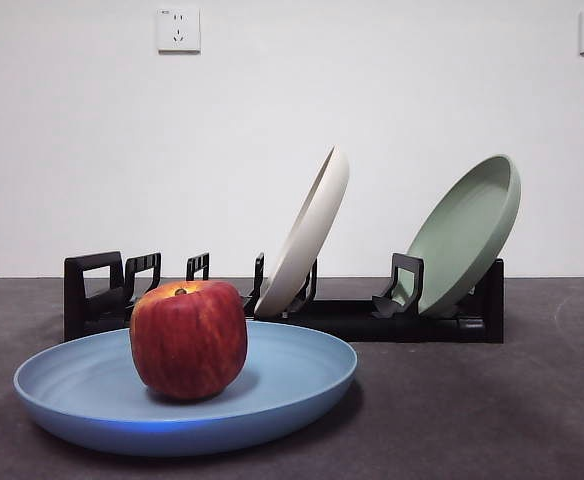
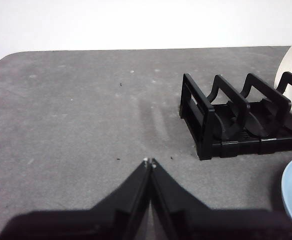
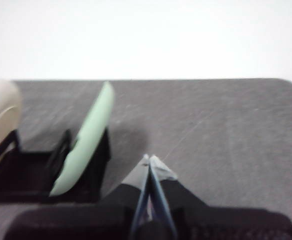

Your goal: Take the blue plate from the plate rack,put the plate on the table,take the apple from the table,put the apple in the plate

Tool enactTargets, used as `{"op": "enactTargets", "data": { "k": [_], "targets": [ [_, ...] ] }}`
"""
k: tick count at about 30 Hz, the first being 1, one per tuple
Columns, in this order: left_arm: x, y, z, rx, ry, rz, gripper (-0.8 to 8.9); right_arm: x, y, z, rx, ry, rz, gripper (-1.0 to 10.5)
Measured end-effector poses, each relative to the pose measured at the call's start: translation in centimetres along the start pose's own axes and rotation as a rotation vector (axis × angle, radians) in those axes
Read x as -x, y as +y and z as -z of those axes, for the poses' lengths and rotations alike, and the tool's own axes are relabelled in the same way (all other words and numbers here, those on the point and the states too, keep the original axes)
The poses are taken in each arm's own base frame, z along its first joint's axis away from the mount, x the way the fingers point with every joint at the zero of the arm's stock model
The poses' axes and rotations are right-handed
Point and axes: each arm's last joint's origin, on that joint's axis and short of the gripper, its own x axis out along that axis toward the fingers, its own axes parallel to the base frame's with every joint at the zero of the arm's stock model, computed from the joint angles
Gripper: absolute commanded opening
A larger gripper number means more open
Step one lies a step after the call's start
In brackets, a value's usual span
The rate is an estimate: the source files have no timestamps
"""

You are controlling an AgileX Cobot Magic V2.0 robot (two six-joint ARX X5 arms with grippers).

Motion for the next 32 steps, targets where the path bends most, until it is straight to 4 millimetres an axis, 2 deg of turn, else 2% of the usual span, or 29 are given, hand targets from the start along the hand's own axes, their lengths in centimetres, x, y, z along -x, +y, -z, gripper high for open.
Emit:
{"op": "enactTargets", "data": {
  "k": [6, 12, 17, 21, 32],
  "targets": [
    [0.0, 0.0, 0.0, 0.000, 0.000, 0.000, -0.03, -0.7, 0.0, 3.7, -0.012, -0.085, 0.012, -0.2],
    [0.0, 0.0, 0.0, 0.000, 0.000, 0.000, -0.03, -1.6, 0.1, 7.1, -0.035, -0.046, 0.011, -0.2],
    [0.0, 0.0, 0.0, 0.000, 0.000, 0.000, -0.03, -2.1, 0.2, 9.0, -0.052, -0.002, 0.011, -0.2],
    [0.0, 0.0, 0.0, 0.000, 0.000, 0.000, -0.03, -2.3, 0.2, 9.8, -0.073, 0.024, 0.011, -0.2],
    [0.0, 0.0, 0.0, 0.000, 0.000, 0.000, -0.03, -2.3, 0.4, 9.8, -0.177, 0.036, -0.040, -0.2]
  ]
}}
